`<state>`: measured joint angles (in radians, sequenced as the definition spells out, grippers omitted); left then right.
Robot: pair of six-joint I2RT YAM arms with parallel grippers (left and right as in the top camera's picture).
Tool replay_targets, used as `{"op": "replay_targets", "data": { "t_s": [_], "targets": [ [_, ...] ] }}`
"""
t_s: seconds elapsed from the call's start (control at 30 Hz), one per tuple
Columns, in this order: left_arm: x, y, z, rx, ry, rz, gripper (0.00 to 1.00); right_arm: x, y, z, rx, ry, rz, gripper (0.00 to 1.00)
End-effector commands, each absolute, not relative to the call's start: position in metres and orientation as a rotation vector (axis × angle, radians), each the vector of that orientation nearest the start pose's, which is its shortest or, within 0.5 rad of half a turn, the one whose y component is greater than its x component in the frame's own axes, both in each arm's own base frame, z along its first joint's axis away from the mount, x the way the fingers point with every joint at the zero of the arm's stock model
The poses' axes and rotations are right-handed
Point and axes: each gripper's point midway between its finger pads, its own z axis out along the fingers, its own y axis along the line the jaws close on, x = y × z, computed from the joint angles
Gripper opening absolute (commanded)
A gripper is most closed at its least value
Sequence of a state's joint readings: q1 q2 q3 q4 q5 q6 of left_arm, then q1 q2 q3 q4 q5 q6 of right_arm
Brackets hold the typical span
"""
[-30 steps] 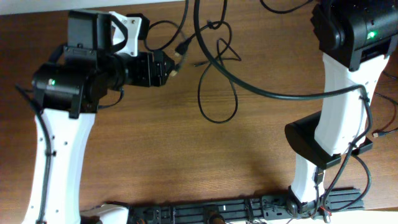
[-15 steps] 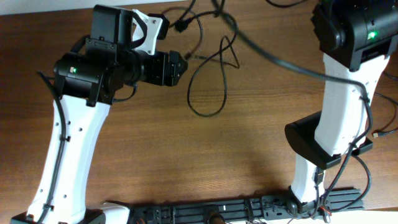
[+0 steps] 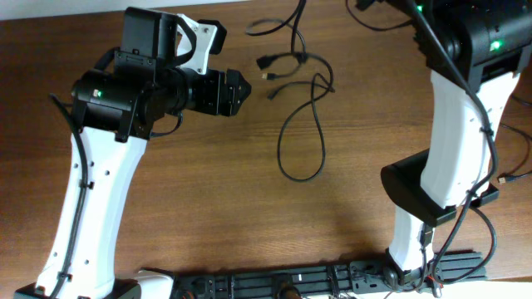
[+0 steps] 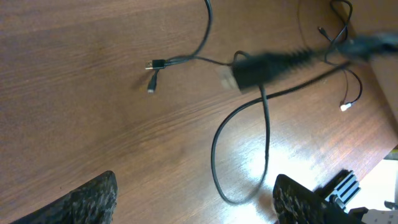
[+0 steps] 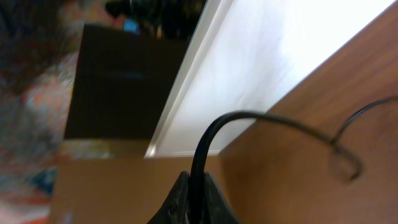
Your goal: Untangle cables
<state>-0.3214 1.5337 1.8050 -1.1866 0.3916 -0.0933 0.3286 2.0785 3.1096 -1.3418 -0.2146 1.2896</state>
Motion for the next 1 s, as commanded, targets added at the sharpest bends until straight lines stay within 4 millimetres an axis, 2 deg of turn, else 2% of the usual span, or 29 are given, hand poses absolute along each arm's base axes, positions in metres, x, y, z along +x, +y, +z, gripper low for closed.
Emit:
{"op": "replay_targets", "data": {
  "t_s": [0.0,0.1,0.27,0.37,0.57,0.67,0.87,0.97],
  "targets": [
    [0.329,-0.184,0.320,0.489,2.457,-0.687,0.80,0.402,0.207,0.516,0.777,1.972,1.375,0.04],
    [0.322,-0.183,0.316,0.488,2.489,-0.696,0.79,0.404,0.204,0.514,0.666,1.986,1.291,0.04],
    [0.324,-0.183,0.317,0.490,2.477,-0.696,0.80,0.395,0.207,0.495,0.428,2.090,1.144,0.04],
    [0.327,-0.185,0.320,0.492,2.459,-0.696,0.77,0.387,0.206,0.478,0.414,2.174,1.100,0.04],
    [0.329,-0.190,0.326,0.509,2.426,-0.738,0.76,0.387,0.213,0.489,0.366,2.141,1.158,0.04],
    [0.328,-0.190,0.325,0.509,2.429,-0.738,0.77,0.392,0.211,0.491,0.333,2.116,1.122,0.04],
    [0.327,-0.190,0.324,0.507,2.437,-0.737,0.77,0.407,0.189,0.488,0.148,2.067,0.844,0.04],
    [0.325,-0.188,0.321,0.503,2.454,-0.725,0.78,0.420,0.161,0.484,0.090,2.038,0.603,0.04]
  ]
}}
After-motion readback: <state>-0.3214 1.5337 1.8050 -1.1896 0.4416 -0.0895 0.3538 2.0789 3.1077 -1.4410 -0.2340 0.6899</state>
